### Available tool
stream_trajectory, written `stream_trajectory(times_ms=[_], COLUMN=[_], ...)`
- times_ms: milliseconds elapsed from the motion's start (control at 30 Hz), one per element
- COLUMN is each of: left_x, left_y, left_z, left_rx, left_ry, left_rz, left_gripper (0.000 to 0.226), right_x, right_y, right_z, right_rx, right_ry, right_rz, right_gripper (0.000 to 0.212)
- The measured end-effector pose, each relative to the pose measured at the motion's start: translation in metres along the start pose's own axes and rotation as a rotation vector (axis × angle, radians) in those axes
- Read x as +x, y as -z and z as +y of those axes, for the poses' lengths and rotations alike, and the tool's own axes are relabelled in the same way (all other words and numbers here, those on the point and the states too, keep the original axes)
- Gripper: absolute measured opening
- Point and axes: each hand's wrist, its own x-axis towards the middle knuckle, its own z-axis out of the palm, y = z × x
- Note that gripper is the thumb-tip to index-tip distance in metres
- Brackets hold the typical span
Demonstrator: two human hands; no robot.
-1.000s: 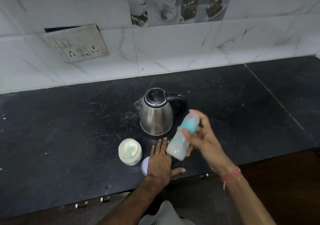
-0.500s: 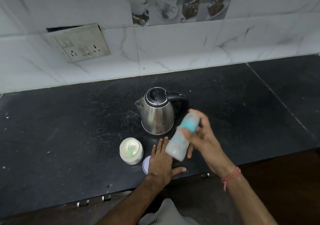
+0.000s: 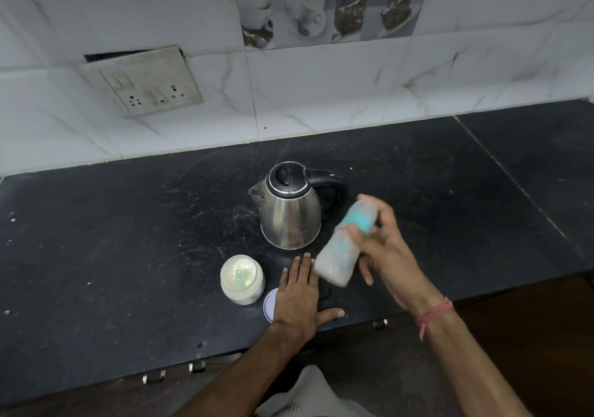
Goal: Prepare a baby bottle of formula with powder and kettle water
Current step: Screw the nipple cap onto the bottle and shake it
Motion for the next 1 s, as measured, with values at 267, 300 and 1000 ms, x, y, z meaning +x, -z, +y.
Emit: stream_trajectory(times_ms=[267,300,1000], left_x=[-0.006,-0.008,0.000], left_y=[0.001,-0.001,-0.009], left_z=[0.004,0.004,-0.004], left_rx=[-0.009,-0.044,0.002], left_ry=[0.026,0.032,-0.036], left_rz=[0.020,0.017,0.115], left_gripper=[0.132,0.132,0.136], right_x=[-0.008,-0.010,-0.022], right_y=[-0.008,-0.010,-0.008], right_z=[0.007,0.012,0.027], right_rx=[-0.011,-0.015,0.133], right_ry=[0.039,0.037,-0.009], right_rz=[-0.051,-0.063,0.113], right_gripper=[0.069,0.071,0.064])
